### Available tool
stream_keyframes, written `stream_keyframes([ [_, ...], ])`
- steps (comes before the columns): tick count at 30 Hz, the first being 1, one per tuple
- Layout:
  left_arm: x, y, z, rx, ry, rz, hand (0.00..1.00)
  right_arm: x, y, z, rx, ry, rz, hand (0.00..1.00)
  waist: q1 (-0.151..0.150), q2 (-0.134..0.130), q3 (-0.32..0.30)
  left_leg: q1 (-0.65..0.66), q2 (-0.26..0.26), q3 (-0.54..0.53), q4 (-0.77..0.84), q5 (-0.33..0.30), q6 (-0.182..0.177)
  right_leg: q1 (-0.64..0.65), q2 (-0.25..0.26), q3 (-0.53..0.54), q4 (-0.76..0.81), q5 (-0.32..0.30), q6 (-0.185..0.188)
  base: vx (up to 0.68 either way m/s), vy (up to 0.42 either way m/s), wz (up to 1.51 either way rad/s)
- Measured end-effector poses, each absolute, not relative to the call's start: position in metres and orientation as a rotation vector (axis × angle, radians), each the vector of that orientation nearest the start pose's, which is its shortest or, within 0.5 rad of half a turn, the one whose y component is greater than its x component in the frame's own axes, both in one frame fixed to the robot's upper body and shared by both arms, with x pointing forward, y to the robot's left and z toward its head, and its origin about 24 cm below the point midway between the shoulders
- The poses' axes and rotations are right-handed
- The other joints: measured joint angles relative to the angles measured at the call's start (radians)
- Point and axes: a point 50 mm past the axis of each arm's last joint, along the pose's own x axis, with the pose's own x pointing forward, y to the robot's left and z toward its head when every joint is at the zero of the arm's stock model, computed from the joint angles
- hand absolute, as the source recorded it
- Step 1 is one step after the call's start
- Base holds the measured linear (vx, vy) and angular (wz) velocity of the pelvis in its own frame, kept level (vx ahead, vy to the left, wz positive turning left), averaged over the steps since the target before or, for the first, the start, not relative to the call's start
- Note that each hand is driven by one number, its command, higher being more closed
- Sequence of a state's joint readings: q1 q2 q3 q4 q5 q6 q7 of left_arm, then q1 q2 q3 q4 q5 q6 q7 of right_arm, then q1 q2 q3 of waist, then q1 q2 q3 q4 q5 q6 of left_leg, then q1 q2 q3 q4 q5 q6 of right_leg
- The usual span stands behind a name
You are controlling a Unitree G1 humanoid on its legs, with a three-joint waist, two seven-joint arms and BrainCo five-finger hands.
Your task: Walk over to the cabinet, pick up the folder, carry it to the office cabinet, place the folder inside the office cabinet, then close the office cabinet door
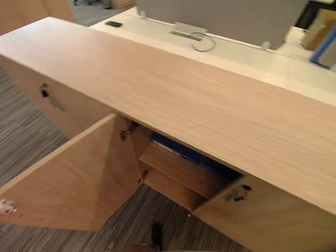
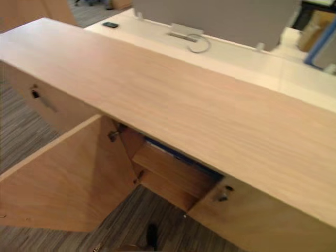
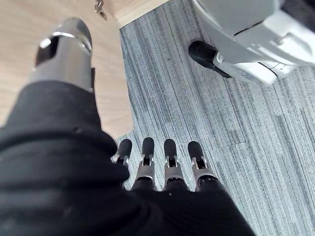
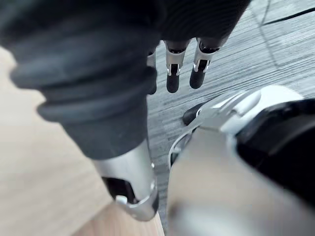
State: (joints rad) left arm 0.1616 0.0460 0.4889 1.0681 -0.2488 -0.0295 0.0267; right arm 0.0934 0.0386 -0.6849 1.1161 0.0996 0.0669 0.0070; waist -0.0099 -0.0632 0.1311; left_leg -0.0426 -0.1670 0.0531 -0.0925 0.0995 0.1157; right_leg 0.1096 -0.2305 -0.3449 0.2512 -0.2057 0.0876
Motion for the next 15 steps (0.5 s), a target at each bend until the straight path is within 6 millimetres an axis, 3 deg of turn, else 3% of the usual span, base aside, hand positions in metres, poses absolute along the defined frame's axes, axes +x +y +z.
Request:
stream_keyframes([
  [2,0.045,0.230,-0.164,-0.380,1.091,0.691,0.00,0.059,-0.201,-0.170,0.462,1.153,-0.615,0.00,0.003,0.015,-0.008,0.010,0.007,-0.062,0.033,0.001,0.005,-0.087,0.011,0.135,0.197,0.003,-0.030,0.13,0.168,0.92],
  [3,0.048,0.230,-0.164,-0.363,1.085,0.675,0.00,0.066,-0.200,-0.168,0.445,1.133,-0.588,0.00,0.004,0.015,-0.011,0.011,0.013,-0.101,0.049,-0.007,-0.002,-0.112,0.055,0.245,0.246,-0.012,-0.024,0.13,0.109,0.91],
  [5,0.052,0.228,-0.163,-0.365,1.071,0.667,0.00,0.072,-0.195,-0.167,0.459,1.115,-0.576,0.00,0.015,0.018,-0.020,0.016,0.015,-0.148,0.044,-0.018,-0.013,-0.129,0.085,0.294,0.239,-0.025,-0.006,0.07,0.057,0.89],
  [6,0.054,0.228,-0.163,-0.374,1.065,0.675,0.00,0.074,-0.188,-0.167,0.476,1.109,-0.566,0.00,0.026,0.017,-0.024,0.019,0.023,-0.111,0.040,-0.072,-0.027,-0.123,0.090,0.292,0.186,-0.024,-0.006,0.03,0.026,0.90],
  [7,0.055,0.230,-0.162,-0.386,1.057,0.695,0.00,0.077,-0.183,-0.167,0.486,1.105,-0.556,0.00,0.022,0.002,-0.037,-0.025,0.044,0.014,0.108,-0.144,-0.087,-0.123,0.077,0.293,0.124,-0.023,-0.003,0.02,-0.113,0.89],
  [8,0.056,0.231,-0.162,-0.395,1.046,0.710,0.00,0.079,-0.183,-0.167,0.481,1.102,-0.551,0.00,0.022,-0.001,-0.055,-0.093,0.072,0.060,0.219,-0.134,0.003,-0.128,0.072,0.282,0.077,-0.023,0.003,0.07,-0.159,0.64],
  [9,0.055,0.232,-0.162,-0.404,1.048,0.727,0.00,0.080,-0.185,-0.167,0.473,1.111,-0.550,0.00,0.040,-0.005,-0.057,-0.087,0.055,0.058,0.232,-0.152,0.021,-0.126,0.056,0.288,0.039,-0.025,0.007,0.15,-0.211,0.45],
  [15,0.047,0.225,-0.165,-0.429,1.064,0.742,0.00,0.075,-0.186,-0.170,0.458,1.142,-0.546,0.00,0.051,0.005,-0.079,0.006,0.032,-0.031,0.178,-0.142,0.004,-0.104,0.097,0.264,-0.034,-0.008,-0.019,0.14,-0.134,0.43],
])
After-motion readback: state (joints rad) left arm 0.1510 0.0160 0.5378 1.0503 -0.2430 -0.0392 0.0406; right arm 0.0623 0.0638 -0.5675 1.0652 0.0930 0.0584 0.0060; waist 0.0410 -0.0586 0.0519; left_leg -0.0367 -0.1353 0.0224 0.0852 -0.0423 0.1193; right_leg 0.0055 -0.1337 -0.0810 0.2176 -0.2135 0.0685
